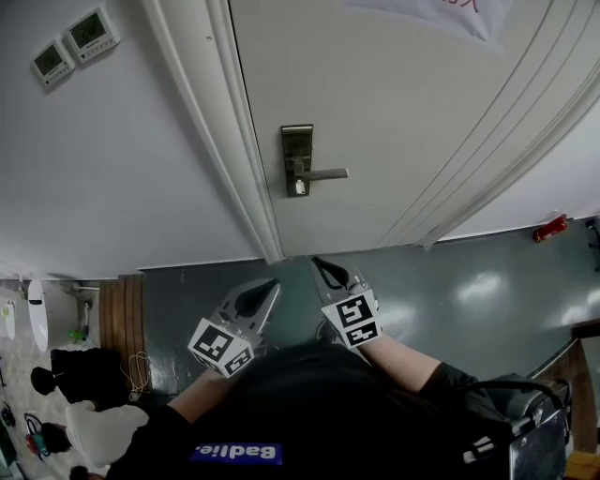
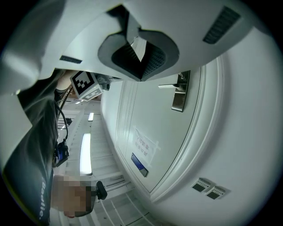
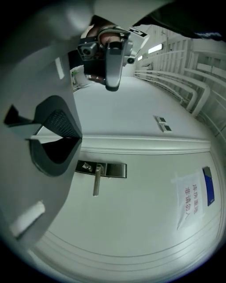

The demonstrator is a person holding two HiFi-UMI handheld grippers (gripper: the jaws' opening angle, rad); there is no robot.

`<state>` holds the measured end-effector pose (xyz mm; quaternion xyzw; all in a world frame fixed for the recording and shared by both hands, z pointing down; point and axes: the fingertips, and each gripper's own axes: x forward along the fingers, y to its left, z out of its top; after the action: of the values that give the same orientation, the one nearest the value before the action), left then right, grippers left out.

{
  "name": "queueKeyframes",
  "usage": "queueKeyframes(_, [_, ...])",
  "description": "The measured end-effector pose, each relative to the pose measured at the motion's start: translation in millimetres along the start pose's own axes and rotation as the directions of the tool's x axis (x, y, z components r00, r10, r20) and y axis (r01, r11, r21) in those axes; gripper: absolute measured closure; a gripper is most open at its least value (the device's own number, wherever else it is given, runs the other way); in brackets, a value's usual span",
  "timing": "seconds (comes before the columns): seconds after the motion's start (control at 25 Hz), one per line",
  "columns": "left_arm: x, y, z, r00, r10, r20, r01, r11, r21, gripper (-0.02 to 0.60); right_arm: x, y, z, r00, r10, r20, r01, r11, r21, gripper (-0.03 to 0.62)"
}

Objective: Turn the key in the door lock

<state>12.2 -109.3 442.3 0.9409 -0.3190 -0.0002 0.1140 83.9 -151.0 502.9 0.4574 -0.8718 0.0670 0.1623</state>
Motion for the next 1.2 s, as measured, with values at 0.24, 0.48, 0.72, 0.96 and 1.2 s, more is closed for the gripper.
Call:
queueKeyframes(0.24, [-34.5,-20.0,1.0,0.994,-0.113,0.007,0.113,0.993,0.017,0.588,-33.4,54.7,-2.0,0.999,-0.031,0.012,0.03,0.996,0.079,0.592])
queueKeyframes(0.48, [-55.0,-40.1,-2.6,0.986,-0.166,0.0,0.166,0.986,0.026,0.588,-59.8,93.1,14.1,0.995,0.004,0.097,-0.012,0.996,0.089,0.592])
queueKeyframes(0.72, [-57.3,-59.3,0.3,0.984,-0.18,-0.008,0.18,0.982,0.049,0.588,-78.4,96.4,31.5,0.986,0.061,0.155,-0.072,0.995,0.066,0.592])
queueKeyframes(0.96, [-47.7,-73.6,0.3,0.983,-0.185,-0.018,0.186,0.981,0.06,0.588,-87.9,91.9,26.9,0.981,0.085,0.175,-0.091,0.996,0.022,0.594])
queueKeyframes(1.2, [-36.7,-80.3,2.7,0.986,-0.164,-0.002,0.164,0.983,0.081,0.588,-95.7,82.2,19.6,0.98,0.093,0.175,-0.098,0.995,0.025,0.592])
